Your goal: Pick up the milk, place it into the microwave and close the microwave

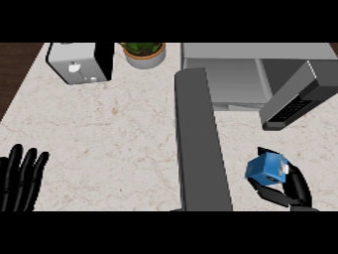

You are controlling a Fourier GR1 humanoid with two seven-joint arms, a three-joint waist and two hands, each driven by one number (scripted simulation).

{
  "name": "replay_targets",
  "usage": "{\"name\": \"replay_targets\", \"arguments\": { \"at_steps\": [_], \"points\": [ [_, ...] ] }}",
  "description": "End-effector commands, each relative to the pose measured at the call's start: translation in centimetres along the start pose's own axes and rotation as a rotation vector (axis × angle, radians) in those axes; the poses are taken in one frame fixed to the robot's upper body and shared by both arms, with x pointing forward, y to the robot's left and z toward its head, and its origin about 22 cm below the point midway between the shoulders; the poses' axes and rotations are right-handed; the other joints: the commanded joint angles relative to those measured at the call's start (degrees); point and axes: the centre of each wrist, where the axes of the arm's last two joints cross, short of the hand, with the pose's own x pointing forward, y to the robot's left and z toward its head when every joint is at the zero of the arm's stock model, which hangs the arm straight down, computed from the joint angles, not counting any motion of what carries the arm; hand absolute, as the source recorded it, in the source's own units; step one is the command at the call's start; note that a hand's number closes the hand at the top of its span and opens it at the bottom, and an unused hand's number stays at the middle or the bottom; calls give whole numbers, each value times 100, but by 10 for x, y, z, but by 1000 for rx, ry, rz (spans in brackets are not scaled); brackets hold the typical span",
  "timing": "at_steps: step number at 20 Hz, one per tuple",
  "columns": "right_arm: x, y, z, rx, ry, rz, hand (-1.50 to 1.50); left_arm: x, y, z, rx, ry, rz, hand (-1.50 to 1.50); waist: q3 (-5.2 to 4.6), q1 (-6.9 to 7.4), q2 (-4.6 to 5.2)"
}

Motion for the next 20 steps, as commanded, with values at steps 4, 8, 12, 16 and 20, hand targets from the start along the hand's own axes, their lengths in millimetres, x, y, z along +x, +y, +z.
{"name": "replay_targets", "arguments": {
  "at_steps": [4, 8, 12, 16, 20],
  "points": [
    [-2, -17, 10, 69, -152, -89, 150, -1, 3, 5, -9, 9, 3, -150, -1, -23, -6],
    [1, 21, -2, 188, -192, -192, 150, -3, 4, 0, 5, 0, -2, -150, -3, -62, -16],
    [-1, 18, 18, 62, -177, -177, 150, 0, 26, 8, 4, 18, -10, -150, -10, -72, -20],
    [-9, 22, 23, 34, -185, -167, 150, 1, 22, 11, 10, 19, 7, -150, -2, -26, -4],
    [8, 35, 5, 33, -168, -154, 150, -14, 21, 16, 32, 13, -6, -150, -11, -57, -21]
  ]
}}
